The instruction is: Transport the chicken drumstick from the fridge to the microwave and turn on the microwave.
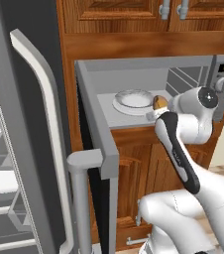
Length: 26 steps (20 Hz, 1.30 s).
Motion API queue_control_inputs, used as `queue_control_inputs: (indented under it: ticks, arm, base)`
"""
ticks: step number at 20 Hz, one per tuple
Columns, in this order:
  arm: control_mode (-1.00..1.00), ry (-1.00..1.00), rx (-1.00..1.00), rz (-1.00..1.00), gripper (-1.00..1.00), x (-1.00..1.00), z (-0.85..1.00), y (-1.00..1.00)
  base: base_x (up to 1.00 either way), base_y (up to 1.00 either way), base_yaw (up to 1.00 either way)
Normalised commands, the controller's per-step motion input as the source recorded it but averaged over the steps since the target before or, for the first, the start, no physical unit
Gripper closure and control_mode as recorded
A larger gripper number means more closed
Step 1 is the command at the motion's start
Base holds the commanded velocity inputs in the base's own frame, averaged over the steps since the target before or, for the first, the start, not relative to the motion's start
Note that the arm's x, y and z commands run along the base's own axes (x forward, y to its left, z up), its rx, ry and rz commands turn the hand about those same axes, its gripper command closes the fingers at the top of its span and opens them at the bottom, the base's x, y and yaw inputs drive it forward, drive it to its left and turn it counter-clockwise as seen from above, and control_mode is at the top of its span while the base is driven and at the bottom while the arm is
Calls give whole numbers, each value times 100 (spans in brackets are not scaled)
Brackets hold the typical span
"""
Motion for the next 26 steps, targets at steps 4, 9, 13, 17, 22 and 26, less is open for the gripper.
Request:
queue_control_inputs:
  ticks: [4, 9, 13, 17, 22, 26]
  arm:
    - [-100, 0, 0, -5, 100, 56, -6, 0]
    - [-100, 0, 0, -4, 100, 52, -4, 0]
    - [-100, 0, 0, -1, 100, 55, -9, 0]
    - [-100, 0, 0, -2, 100, 51, -16, 0]
    - [-100, 0, 0, -1, 100, 42, -15, 0]
    - [-100, 0, 0, -1, 100, 40, -13, 0]
  base:
    - [0, 0, 0]
    - [0, 0, 0]
    - [0, 0, 0]
    - [0, 0, 0]
    - [0, 0, 0]
    - [0, 0, 0]
